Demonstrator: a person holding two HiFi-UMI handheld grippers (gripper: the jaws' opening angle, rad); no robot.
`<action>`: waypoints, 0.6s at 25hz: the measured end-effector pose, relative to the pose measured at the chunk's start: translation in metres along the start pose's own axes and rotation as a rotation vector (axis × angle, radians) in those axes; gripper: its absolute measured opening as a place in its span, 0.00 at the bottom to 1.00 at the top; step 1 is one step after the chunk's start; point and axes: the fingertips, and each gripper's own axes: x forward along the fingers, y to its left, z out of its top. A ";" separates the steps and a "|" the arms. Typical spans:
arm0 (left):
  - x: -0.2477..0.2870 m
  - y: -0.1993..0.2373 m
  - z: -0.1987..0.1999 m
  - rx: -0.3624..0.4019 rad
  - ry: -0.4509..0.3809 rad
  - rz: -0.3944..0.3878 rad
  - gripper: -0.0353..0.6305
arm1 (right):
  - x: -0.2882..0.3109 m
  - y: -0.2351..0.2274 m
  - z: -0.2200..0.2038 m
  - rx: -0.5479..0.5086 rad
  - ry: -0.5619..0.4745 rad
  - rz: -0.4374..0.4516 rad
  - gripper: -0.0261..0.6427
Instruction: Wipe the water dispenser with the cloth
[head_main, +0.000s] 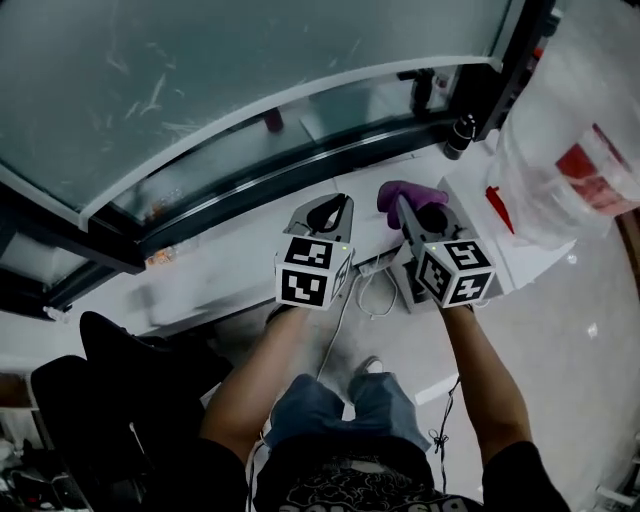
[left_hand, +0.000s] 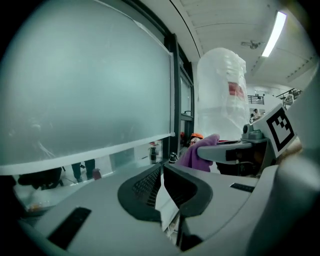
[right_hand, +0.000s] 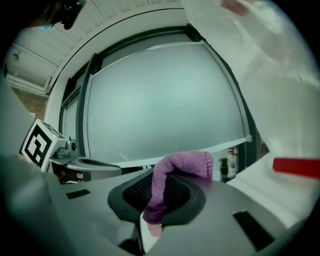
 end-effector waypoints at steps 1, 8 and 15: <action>-0.008 0.002 0.013 -0.001 -0.008 0.011 0.11 | -0.005 0.002 0.016 -0.013 -0.007 -0.003 0.11; -0.054 0.001 0.075 -0.019 -0.039 0.069 0.11 | -0.042 0.017 0.091 -0.115 -0.013 -0.010 0.11; -0.070 -0.013 0.095 -0.045 -0.071 0.091 0.11 | -0.062 0.023 0.117 -0.163 -0.017 0.004 0.11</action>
